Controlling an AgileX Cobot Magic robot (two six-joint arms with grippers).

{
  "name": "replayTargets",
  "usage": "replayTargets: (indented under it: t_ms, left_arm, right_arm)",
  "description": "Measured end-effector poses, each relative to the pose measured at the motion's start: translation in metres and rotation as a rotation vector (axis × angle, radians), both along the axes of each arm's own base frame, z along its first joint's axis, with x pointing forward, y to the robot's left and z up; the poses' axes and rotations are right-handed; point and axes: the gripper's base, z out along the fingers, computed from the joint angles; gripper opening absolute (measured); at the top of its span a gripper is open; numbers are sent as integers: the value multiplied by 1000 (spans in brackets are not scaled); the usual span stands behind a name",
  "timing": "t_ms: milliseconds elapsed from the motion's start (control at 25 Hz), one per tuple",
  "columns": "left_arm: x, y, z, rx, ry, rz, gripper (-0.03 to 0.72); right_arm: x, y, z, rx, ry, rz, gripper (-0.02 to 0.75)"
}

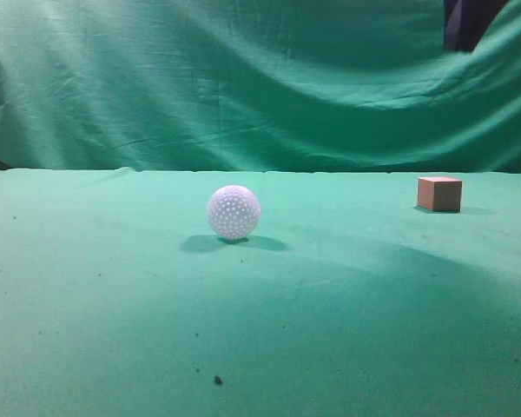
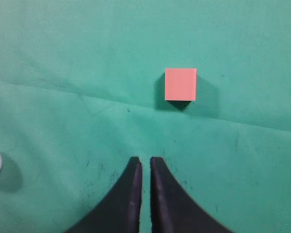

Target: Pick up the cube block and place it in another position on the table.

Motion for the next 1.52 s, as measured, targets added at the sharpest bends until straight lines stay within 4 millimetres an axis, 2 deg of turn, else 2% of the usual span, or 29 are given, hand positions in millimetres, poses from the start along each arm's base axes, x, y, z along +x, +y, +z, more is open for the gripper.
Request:
replayTargets:
  t_ms: [80,240,480,680,880,1080,1240,1520]
  left_arm:
    - [0,0,0,0,0,0,262]
    - [0,0,0,0,0,0,262]
    - [0,0,0,0,0,0,262]
    - [0,0,0,0,0,0,262]
    - [0,0,0,0,0,0,262]
    - [0,0,0,0,0,0,262]
    - [0,0,0,0,0,0,262]
    - [0,0,0,0,0,0,262]
  right_arm:
    - [-31,-8,25,26,-73,1,0]
    - [-95,-27,49,73,-221,-8,0]
    - [-177,-52,48,155,-427,-71,0]
    - [-220,-67,44,181,-513,-98,0]
    - [-245,-75,47,182,-532,-104,0]
    - [-247,-76,37,95,-523,-7,0]
    - [-245,-77,8,61,-575,17,0]
    - [-255,-92,-60,42,-804,-134,0]
